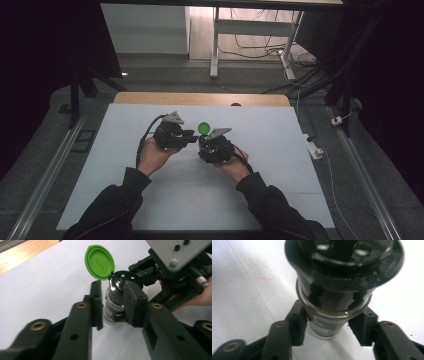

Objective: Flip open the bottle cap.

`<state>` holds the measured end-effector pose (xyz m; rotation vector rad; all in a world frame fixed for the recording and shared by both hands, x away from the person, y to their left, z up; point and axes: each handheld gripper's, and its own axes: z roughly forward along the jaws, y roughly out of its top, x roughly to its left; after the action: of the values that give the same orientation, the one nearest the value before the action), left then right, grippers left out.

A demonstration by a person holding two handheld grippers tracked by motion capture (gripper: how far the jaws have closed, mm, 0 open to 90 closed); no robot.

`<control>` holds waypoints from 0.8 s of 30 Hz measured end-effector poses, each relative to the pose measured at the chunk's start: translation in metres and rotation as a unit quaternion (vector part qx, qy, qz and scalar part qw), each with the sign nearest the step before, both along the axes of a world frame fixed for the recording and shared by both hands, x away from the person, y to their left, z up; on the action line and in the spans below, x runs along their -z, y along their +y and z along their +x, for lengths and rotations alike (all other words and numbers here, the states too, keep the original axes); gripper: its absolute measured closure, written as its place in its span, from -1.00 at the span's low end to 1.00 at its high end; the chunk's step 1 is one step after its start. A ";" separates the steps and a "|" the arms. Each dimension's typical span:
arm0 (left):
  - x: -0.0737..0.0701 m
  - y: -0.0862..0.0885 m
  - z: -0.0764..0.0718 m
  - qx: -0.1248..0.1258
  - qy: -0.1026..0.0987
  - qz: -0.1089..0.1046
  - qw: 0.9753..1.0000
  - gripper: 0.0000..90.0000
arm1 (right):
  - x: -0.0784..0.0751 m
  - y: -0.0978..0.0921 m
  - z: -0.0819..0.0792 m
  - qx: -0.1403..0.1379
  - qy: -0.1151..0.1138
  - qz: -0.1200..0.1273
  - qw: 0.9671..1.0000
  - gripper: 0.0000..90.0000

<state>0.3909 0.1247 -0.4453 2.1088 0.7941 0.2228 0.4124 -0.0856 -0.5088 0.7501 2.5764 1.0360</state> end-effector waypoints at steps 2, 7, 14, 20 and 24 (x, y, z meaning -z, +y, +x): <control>0.000 0.002 -0.003 0.002 0.001 0.002 1.000 0.38 | -0.002 -0.001 0.000 0.002 0.014 0.010 1.000 -0.01; -0.001 0.007 -0.010 0.005 0.010 0.002 1.000 0.10 | -0.008 -0.004 -0.002 0.003 0.028 0.020 0.999 -0.16; 0.002 0.017 -0.022 0.004 0.024 0.004 1.000 -0.32 | -0.014 -0.008 -0.008 0.003 0.035 0.020 0.999 -0.34; 0.004 0.026 -0.036 -0.009 0.033 0.008 0.999 -0.60 | -0.022 -0.019 -0.016 0.001 0.049 0.036 0.998 -0.50; 0.004 0.035 -0.046 -0.016 0.043 -0.005 0.999 -0.65 | -0.027 -0.028 -0.022 -0.006 0.055 0.040 0.998 -0.59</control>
<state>0.3448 0.1596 -0.4497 2.1092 0.8789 0.1454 0.3899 -0.1134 -0.4817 0.8345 2.6475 1.1373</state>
